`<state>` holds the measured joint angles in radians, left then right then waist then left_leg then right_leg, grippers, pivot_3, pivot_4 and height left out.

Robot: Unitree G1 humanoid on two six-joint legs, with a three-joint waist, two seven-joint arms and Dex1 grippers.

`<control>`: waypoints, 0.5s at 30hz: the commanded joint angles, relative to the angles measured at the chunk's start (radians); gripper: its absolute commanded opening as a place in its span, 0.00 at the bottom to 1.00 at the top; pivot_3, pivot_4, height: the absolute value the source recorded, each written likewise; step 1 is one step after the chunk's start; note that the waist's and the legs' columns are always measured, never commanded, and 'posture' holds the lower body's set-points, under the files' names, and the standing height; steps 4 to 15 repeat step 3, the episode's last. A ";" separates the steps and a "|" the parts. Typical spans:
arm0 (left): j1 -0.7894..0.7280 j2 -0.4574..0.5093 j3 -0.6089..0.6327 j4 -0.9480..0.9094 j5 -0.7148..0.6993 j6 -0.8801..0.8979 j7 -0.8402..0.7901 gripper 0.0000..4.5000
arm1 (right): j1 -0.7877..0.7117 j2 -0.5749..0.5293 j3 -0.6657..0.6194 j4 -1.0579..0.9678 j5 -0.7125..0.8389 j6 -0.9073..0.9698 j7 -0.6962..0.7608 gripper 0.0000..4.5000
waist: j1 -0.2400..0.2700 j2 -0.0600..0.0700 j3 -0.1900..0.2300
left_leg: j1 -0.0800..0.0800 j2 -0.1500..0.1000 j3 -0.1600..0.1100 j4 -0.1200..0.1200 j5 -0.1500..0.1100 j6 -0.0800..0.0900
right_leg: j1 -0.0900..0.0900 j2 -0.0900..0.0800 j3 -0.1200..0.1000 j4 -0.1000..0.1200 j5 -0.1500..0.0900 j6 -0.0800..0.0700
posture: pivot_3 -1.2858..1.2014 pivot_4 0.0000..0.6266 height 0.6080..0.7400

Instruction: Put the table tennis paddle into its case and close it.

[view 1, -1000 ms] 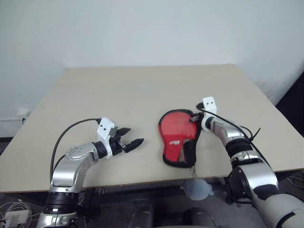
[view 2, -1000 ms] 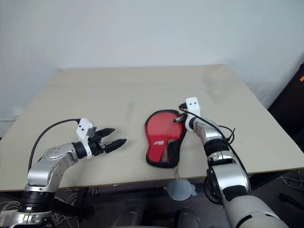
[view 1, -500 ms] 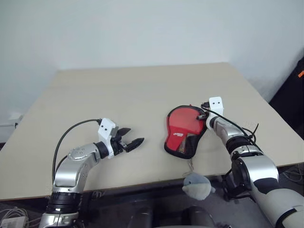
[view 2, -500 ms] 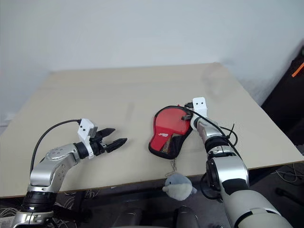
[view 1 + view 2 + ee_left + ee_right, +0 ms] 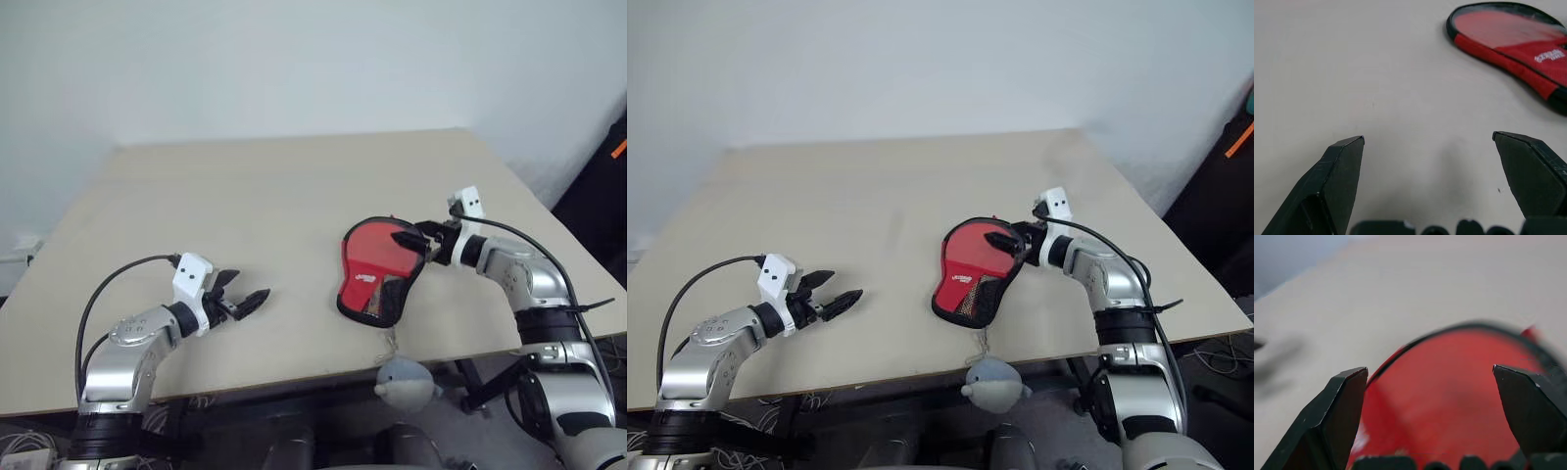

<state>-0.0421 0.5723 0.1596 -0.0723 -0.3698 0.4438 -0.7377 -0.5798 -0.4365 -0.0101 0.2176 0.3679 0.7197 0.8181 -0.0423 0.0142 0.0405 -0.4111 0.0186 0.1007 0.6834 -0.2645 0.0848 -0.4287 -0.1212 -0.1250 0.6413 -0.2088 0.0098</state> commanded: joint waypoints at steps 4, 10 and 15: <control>0.047 -0.001 0.019 -0.040 -0.002 -0.014 0.016 1.00 | 0.028 0.005 0.044 -0.147 0.043 0.045 0.034 1.00 | 0.000 0.000 0.000 | 0.000 0.000 0.000 0.000 -0.001 0.001 | -0.001 0.000 0.000 0.000 0.000 0.000 | 0.52 0.00 0.74; 0.047 -0.001 0.019 -0.040 -0.002 -0.014 0.016 1.00 | 0.028 0.005 0.044 -0.147 0.043 0.045 0.034 1.00 | 0.000 0.000 0.000 | 0.000 0.000 0.000 0.000 -0.001 0.001 | -0.001 0.000 0.000 0.000 0.000 0.000 | 0.52 0.00 0.74; 0.047 -0.001 0.019 -0.040 -0.002 -0.014 0.016 1.00 | 0.028 0.005 0.044 -0.147 0.043 0.045 0.034 1.00 | 0.000 0.000 0.000 | 0.000 0.000 0.000 0.000 -0.001 0.001 | -0.001 0.000 0.000 0.000 0.000 0.000 | 0.52 0.00 0.74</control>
